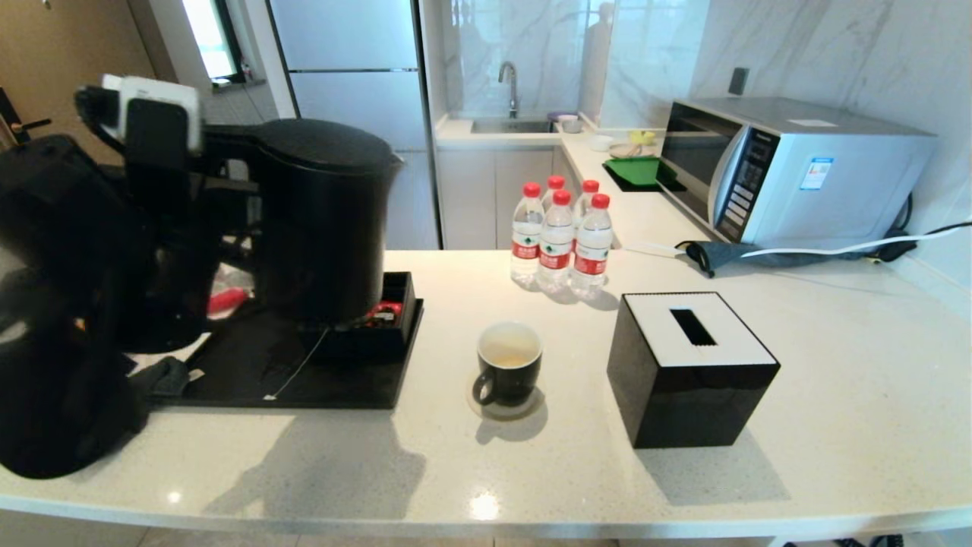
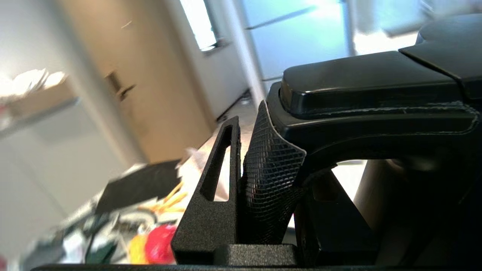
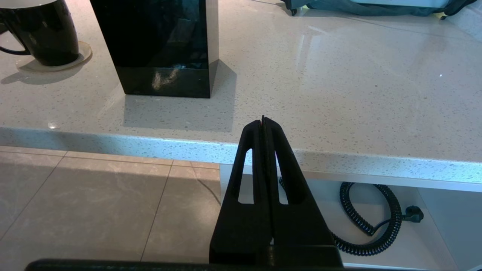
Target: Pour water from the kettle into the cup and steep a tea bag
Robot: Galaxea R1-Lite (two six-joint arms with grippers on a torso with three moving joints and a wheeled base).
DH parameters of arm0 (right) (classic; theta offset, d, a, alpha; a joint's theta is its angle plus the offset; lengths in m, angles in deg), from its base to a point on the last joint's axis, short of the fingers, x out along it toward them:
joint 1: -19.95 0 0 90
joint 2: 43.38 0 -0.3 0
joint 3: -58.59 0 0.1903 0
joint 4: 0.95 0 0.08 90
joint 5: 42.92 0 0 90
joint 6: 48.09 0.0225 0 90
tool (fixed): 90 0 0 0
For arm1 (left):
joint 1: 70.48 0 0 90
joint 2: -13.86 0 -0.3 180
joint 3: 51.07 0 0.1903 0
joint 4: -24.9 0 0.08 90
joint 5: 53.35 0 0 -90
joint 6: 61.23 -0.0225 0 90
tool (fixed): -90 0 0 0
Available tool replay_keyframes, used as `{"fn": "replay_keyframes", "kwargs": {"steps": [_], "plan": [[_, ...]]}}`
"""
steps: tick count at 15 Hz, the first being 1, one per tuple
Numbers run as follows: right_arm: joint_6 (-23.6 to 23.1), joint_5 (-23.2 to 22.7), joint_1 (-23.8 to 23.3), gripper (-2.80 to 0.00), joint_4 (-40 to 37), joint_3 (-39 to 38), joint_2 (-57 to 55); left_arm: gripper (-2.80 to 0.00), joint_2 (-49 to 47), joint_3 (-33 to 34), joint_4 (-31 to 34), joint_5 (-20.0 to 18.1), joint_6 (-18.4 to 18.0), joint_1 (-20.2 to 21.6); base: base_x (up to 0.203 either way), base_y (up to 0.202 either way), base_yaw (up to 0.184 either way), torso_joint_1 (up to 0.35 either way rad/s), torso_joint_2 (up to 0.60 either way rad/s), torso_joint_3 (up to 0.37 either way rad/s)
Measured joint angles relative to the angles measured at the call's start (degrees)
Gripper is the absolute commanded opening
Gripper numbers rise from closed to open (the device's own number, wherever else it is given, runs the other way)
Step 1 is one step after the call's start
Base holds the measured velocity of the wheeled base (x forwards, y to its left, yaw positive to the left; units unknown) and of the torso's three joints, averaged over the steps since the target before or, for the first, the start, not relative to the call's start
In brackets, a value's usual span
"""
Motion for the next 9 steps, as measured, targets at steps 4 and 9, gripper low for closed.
{"fn": "replay_keyframes", "kwargs": {"steps": [4,9], "plan": [[0.0,0.0,0.0,-2.8,0.0,0.0,0.0,-2.8,1.6,0.7,0.0,-0.7,7.9,9.3,0.0,0.0,0.0,0.0,0.0,0.0],[0.0,0.0,0.0,-2.8,0.0,0.0,0.0,-2.8,1.3,4.1,0.0,-6.2,17.6,21.8,0.0,0.0,0.0,0.0,0.0,0.0]]}}
